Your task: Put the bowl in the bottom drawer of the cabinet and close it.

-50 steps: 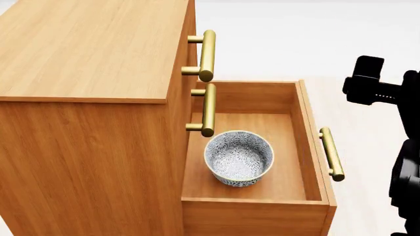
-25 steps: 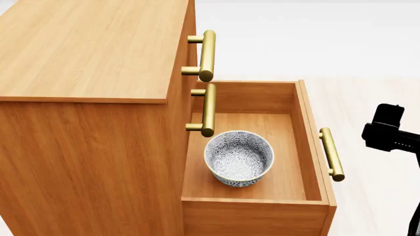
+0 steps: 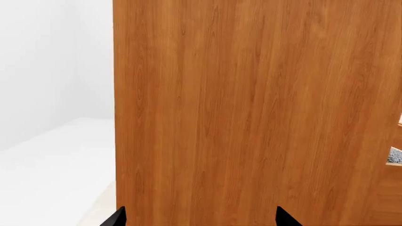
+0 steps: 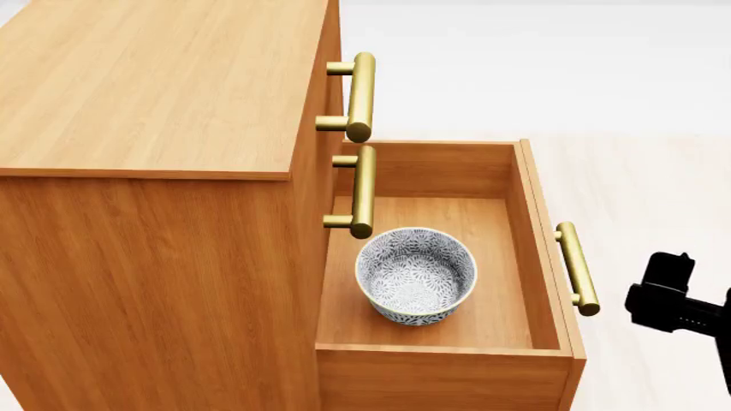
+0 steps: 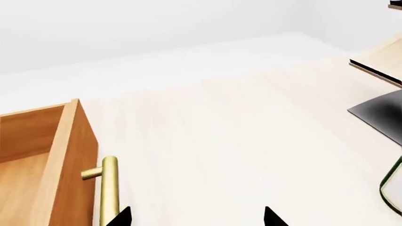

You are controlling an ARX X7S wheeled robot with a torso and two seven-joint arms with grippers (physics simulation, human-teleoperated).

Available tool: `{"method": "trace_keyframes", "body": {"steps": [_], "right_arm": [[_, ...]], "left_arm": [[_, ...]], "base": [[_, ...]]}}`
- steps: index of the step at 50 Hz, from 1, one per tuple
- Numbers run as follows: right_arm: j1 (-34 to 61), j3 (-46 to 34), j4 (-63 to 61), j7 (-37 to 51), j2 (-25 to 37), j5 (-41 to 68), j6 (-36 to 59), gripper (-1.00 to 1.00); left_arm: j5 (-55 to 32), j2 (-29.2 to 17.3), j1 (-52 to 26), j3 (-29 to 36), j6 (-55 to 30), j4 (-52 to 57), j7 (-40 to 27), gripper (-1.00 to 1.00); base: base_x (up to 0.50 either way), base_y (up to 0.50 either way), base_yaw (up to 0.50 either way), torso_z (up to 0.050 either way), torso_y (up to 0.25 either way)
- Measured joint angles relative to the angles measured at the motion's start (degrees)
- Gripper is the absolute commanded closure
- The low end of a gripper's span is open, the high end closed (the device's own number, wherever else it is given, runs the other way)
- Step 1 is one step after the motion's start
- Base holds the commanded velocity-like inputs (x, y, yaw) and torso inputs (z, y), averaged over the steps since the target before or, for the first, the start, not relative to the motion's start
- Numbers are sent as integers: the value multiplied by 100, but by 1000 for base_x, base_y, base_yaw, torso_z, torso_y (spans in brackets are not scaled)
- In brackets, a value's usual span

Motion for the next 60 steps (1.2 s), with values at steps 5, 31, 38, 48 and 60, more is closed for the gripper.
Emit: {"method": "trace_keyframes", "body": {"steps": [5,31,38,48,60], "right_arm": [[-133,46,14,6,-27,19,-70,-100],[-654,142,198,65,-132,70,-446,-100],[-1149,-106,344,494,-28,643,-1655,-100],[-1213,-219,422,939,251,1212,-1129,-100],[-1255,-271,661,1127,340,1428,-1041,-100]], "left_arm": [[9,-3,5,4,1,3,-7,-100],[40,-16,-11,28,-14,-21,-26,-100],[535,991,30,-975,-463,36,1133,-100],[1017,1907,268,-1885,-825,159,2155,-100],[1176,2196,356,-2184,-952,187,2458,-100]], "base": [[0,0,0,0,0],[0,0,0,0,0],[0,0,0,0,0],[0,0,0,0,0],[0,0,0,0,0]]}}
